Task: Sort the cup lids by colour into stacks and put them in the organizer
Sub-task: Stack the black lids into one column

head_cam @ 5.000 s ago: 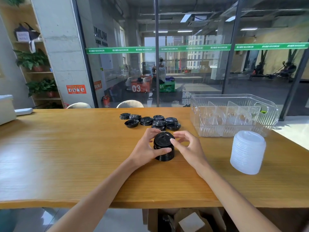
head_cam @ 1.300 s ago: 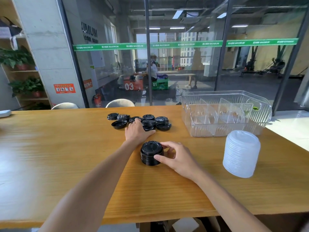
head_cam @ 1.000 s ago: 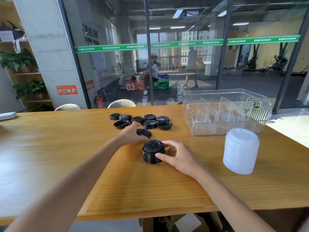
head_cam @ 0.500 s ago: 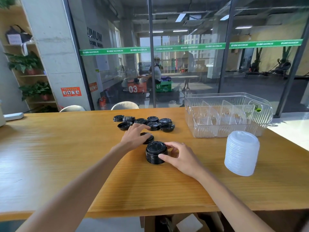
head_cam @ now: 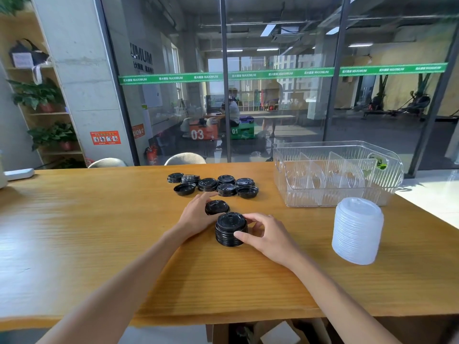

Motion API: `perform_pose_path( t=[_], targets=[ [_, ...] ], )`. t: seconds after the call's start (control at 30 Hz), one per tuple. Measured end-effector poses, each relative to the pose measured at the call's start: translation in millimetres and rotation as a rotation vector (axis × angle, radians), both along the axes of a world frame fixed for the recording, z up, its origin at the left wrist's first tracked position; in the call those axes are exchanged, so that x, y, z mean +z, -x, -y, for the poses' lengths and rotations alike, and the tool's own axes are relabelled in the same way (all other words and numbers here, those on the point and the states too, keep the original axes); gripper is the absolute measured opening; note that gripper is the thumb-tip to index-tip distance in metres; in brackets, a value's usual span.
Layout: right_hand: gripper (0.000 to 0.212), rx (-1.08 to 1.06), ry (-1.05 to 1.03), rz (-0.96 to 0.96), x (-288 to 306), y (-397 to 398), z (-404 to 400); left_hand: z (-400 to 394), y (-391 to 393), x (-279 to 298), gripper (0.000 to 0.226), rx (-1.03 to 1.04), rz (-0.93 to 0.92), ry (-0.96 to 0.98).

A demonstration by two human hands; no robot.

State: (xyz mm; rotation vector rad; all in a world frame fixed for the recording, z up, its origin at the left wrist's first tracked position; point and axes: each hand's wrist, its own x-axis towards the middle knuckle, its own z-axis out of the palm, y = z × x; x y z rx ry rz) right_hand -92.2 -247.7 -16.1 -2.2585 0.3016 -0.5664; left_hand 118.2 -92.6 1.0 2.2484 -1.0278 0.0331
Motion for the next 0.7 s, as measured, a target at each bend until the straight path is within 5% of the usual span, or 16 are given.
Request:
perform_pose_path(
  t=[0.23, 0.37, 0.7],
  targets=[
    [0.062, 0.007, -0.012, 0.014, -1, -1, 1, -15, 7, 1, 0.091, -0.056, -0.229, 0.264],
    [0.063, 0.009, -0.021, 0.016, 0, -1, 1, -26, 21, -2, 0.073, -0.142, -0.236, 0.357],
    [0.072, 0.002, -0.033, -0.004, 1, -1, 0, -31, 57, 1, 0.066, -0.226, -0.153, 0.314]
  ],
)
